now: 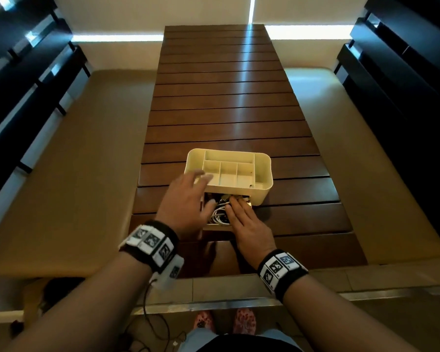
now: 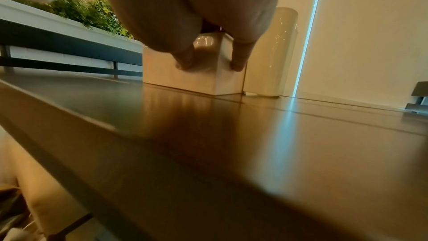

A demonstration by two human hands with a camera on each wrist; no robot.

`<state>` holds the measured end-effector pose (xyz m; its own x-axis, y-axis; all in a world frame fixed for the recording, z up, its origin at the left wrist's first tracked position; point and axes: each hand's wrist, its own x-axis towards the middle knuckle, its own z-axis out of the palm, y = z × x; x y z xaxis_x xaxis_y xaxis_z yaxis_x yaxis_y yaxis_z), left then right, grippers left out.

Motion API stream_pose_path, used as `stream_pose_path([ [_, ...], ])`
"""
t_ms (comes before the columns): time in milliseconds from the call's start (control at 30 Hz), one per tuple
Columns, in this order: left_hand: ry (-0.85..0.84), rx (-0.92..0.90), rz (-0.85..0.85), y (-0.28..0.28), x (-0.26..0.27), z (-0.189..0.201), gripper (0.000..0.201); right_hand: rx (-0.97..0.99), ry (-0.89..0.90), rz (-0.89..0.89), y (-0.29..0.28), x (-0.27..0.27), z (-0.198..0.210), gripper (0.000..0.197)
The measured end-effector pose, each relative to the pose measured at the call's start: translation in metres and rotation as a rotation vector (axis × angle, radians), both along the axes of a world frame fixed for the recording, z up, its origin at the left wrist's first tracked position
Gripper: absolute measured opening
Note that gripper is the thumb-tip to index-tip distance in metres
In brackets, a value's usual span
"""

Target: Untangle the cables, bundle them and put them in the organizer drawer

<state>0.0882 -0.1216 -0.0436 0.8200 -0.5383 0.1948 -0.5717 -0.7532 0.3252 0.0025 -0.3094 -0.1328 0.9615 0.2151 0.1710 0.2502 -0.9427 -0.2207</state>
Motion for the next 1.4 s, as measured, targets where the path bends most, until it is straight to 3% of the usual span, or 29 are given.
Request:
stream_pose_path([
  [100,-0.018,0.07,0.027,-0.006,0.051,0.024,0.072,0.007,-0.007,-0.013,0.001,-0.002,-0.005,0.086],
  [233,0.331,0.359,-0.02,-0.021,0.091,0.017,0.109,0.022,0.009,-0.026,0.002,-0.002,-0.008,0.09],
  [333,0.421,0.295,-0.004,-0.018,0.09,-0.002,0.12,0.017,-0.002,-0.044,0.003,-0.001,-0.008,0.08],
  [467,0.34,0.229,0.04,-0.013,0.078,-0.012,0.118,0.007,-0.057,-0.037,0.004,0.003,-0.01,0.062],
  [667,0.334,0.307,0.069,-0.01,0.071,-0.007,0.123,-0.068,-0.022,-0.124,0.005,0.009,-0.002,0.079],
  [833,0.327,0.298,0.031,-0.01,0.07,-0.006,0.11,-0.04,-0.131,-0.182,0.003,0.002,-0.01,0.063],
  [967,0.33,0.269,0.03,-0.008,0.07,-0.008,0.104,-0.03,-0.184,-0.125,-0.005,0.006,-0.016,0.051],
  [1400,0.363,0.24,0.034,-0.006,0.07,-0.01,0.101,0.093,-0.142,-0.024,-0.014,0.012,-0.007,0.046],
])
